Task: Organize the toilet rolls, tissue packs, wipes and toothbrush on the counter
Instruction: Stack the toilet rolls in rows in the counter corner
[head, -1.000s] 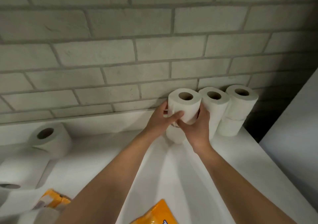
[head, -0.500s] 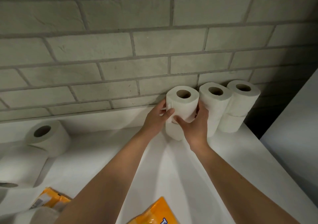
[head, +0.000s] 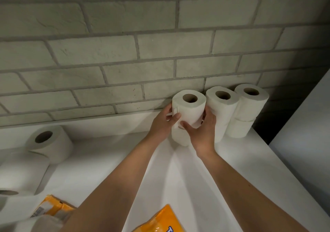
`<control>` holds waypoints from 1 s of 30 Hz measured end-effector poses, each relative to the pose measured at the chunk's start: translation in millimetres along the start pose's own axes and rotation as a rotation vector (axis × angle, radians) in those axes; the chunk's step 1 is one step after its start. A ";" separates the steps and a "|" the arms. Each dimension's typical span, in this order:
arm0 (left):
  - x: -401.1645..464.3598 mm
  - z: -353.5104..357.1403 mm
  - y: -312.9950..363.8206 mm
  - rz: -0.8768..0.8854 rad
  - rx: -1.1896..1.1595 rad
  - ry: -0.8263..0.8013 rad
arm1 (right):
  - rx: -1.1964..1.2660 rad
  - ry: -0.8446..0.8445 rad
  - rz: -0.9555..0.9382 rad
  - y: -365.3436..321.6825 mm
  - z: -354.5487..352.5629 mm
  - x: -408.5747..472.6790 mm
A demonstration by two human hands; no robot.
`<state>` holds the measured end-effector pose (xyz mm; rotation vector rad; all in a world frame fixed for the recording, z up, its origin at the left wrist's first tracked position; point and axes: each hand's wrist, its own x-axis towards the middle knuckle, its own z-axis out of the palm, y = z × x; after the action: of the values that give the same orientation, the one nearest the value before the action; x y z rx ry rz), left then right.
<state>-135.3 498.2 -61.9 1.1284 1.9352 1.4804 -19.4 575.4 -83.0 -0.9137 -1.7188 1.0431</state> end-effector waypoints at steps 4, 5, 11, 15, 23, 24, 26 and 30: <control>-1.4 1.4 -0.4 -0.034 0.007 0.015 | -0.016 -0.009 0.010 -1.2 -0.3 -1.2; -2.6 1.4 -0.3 -0.047 0.009 0.018 | -0.015 -0.010 0.005 -1.7 -0.1 -1.6; -15.6 5.6 6.0 -0.145 0.022 0.049 | 0.000 -0.017 0.007 2.5 -5.3 -8.5; -36.5 3.5 2.9 -0.219 0.041 0.077 | 0.039 -0.036 0.041 -4.0 -11.8 -20.2; -133.7 -15.8 23.3 -0.282 -0.054 0.355 | 0.114 -0.193 0.095 -40.3 -21.1 -66.5; -148.7 -19.7 24.9 -0.279 -0.045 0.403 | 0.116 -0.261 0.078 -44.7 -20.2 -75.8; -183.9 -30.3 29.7 -0.268 -0.025 0.507 | 0.125 -0.388 0.046 -55.0 -15.4 -98.7; -240.9 -49.7 31.2 -0.244 0.022 0.687 | 0.149 -0.560 0.040 -78.3 -3.0 -140.0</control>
<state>-27.2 275.7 -46.1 0.3707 2.4169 1.8579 18.0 422.1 -54.2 -0.5916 -2.0393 1.5350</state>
